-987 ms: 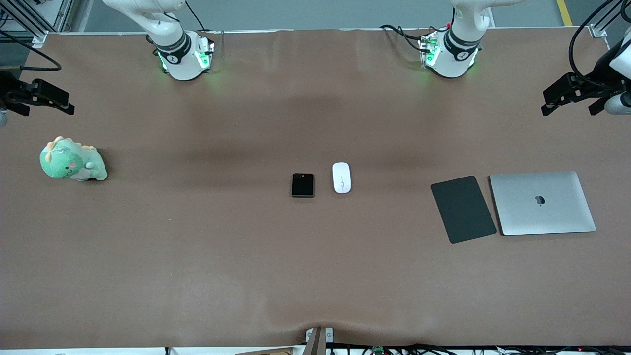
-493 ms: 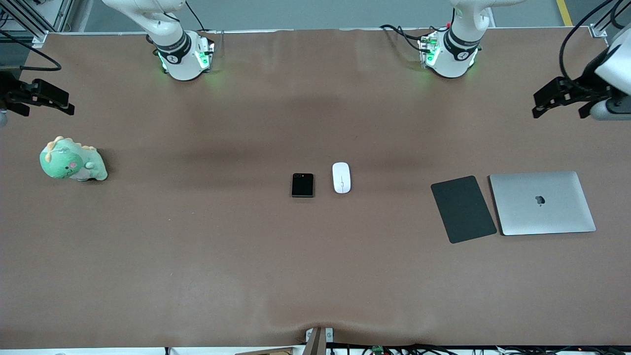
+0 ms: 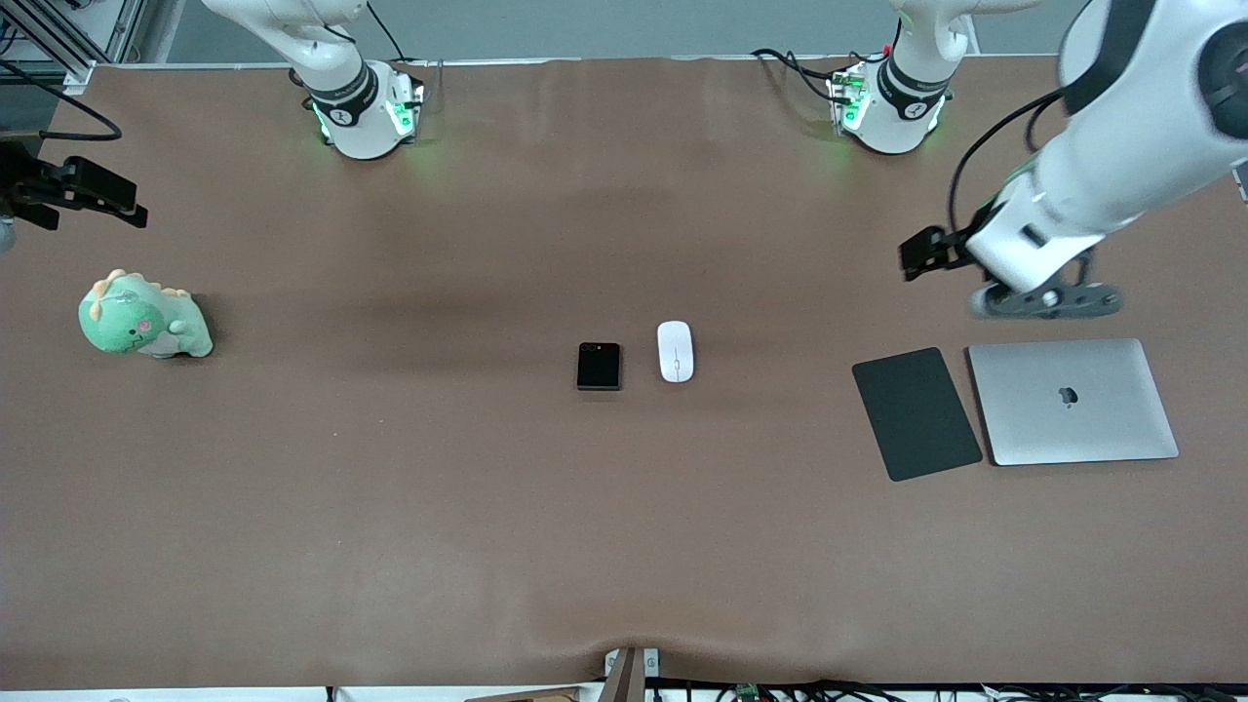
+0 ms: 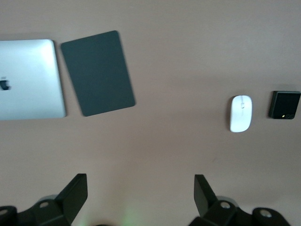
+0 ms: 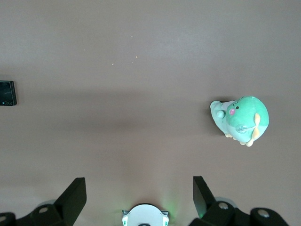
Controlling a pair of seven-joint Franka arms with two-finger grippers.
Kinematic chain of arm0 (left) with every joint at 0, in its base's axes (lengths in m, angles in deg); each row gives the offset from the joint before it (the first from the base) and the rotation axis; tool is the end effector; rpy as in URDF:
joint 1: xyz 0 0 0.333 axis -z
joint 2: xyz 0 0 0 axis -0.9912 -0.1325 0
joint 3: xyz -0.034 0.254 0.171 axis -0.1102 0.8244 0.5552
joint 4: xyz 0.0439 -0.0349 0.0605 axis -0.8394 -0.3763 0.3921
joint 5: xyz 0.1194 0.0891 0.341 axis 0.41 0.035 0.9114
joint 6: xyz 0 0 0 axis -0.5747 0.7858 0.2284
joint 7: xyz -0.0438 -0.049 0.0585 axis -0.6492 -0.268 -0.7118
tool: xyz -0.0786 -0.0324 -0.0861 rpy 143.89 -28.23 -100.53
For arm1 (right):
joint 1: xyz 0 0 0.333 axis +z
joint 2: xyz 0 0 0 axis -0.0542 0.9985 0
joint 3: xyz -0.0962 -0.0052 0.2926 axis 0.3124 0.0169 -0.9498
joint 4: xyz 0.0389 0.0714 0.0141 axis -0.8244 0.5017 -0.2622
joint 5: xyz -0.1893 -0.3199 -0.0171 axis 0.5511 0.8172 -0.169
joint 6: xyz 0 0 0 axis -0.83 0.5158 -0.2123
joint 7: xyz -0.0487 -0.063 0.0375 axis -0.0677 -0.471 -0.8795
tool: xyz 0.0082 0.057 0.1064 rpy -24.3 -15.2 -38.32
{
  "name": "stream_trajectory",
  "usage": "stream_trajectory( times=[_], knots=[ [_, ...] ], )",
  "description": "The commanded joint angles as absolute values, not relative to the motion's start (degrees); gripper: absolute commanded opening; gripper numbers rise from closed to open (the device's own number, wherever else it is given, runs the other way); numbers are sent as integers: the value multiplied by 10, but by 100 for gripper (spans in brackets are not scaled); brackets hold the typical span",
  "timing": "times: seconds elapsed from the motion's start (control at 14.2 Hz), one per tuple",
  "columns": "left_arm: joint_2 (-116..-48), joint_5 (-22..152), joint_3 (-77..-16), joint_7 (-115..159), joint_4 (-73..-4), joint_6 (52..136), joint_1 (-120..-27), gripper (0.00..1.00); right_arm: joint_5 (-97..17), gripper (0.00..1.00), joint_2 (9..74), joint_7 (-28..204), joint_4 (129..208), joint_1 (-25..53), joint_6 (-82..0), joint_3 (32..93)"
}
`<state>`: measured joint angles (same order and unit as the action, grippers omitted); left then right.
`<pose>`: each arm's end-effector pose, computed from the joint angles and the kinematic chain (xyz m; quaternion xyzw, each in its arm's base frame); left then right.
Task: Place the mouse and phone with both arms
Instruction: 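Reach the left gripper down over the white mouse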
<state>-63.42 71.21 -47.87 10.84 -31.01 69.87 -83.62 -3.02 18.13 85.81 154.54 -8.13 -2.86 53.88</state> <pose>0.5357 -0.1752 0.5284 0.9976 -0.0033 -0.0646 0.0260 0.5064 -0.0172 0.6251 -0.9977 -0.0068 0.0673 0.0030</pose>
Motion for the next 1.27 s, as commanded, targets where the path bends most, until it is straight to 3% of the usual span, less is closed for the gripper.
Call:
stream_trajectory(
  times=[0.0, 0.7, 0.99, 1.2],
  knots=[
    [-679, 707, -518, 65, -299, 731, -834, 100, -33, 100, 166, 866, 1560, -91, -31, 534],
    [-871, 798, -522, -154, -305, 929, -659, 100, -33, 100, 166, 865, 1560, -95, -30, 534],
    [-931, 869, -522, -216, -298, 968, -615, 100, -33, 100, 170, 864, 1552, -100, -30, 534],
    [-969, 911, -518, -240, -298, 1008, -591, 92, -34, 100, 175, 865, 1545, -104, -32, 534]
  ],
)
